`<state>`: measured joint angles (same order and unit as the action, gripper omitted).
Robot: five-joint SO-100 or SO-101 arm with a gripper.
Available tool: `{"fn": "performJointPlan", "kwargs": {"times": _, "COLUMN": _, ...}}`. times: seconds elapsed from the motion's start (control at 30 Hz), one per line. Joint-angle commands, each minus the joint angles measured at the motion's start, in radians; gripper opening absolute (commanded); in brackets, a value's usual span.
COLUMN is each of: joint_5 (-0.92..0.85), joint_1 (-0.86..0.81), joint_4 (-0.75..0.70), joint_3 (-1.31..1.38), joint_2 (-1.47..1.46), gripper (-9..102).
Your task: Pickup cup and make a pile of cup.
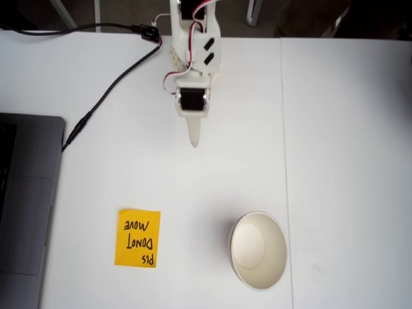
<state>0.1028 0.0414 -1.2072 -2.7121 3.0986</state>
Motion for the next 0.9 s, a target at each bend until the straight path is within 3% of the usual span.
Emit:
{"fn": "performJointPlan", "kwargs": {"times": 0.0, "joint_5": -0.011, "joint_1": 0.006, "joint_4": 0.017, "joint_3": -0.032, "joint_2": 0.069, "gripper": -7}}
{"fn": "performJointPlan", "kwargs": {"times": 0.87, "joint_5": -0.003, "joint_1": 0.043, "joint_4": 0.014, "joint_3": -0.209, "joint_2": 0.189, "gripper": -7}}
